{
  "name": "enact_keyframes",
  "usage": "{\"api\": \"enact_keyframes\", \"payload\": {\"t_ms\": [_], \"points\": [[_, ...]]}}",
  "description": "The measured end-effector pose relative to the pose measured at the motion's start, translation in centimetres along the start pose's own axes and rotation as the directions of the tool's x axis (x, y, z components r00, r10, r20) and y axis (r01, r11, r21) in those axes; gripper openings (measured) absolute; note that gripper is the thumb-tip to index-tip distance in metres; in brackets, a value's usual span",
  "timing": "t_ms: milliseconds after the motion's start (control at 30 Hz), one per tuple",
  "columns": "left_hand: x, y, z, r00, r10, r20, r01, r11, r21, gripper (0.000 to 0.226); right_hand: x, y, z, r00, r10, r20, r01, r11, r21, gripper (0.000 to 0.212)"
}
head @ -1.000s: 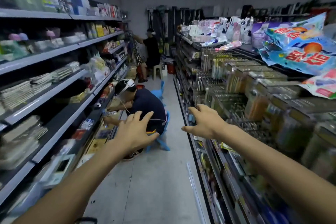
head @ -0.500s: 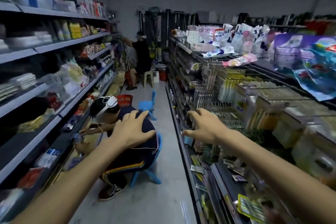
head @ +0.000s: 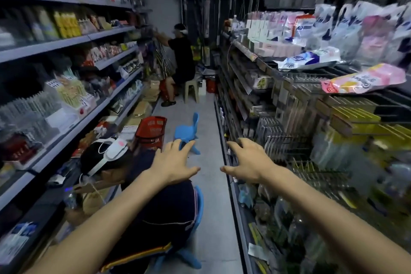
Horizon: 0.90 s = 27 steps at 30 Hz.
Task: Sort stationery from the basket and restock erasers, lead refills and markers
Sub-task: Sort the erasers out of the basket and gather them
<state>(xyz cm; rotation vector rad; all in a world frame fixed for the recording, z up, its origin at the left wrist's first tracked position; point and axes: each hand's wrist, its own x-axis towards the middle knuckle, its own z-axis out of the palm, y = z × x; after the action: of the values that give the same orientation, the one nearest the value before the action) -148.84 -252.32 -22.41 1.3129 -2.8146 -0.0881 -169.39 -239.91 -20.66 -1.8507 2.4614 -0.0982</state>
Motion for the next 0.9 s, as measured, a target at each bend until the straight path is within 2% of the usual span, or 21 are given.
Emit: {"api": "enact_keyframes", "payload": {"t_ms": [233,433,667,900], "points": [[18.0,-2.3,-0.2,0.999,-0.045,0.015,0.046,0.998,-0.046,0.099,20.5,3.5,-0.6,0.998,-0.031,-0.053,0.031,0.999,-0.014,0.090],[33.8,-7.3,0.9,0.995,-0.103,-0.002,0.103,0.995,0.017,0.100,38.0,4.8,0.7,0.993,-0.115,-0.023,0.115,0.993,-0.012,0.097],[51.3,-14.7,2.4,0.983,-0.183,-0.015,0.183,0.983,-0.007,0.102,58.9,6.2,1.4,0.987,-0.159,0.014,0.159,0.986,-0.046,0.095],[65.4,-22.0,3.3,0.954,-0.299,-0.021,0.298,0.953,-0.047,0.103,76.5,5.3,3.2,0.969,-0.247,0.003,0.247,0.969,0.028,0.095]]}}
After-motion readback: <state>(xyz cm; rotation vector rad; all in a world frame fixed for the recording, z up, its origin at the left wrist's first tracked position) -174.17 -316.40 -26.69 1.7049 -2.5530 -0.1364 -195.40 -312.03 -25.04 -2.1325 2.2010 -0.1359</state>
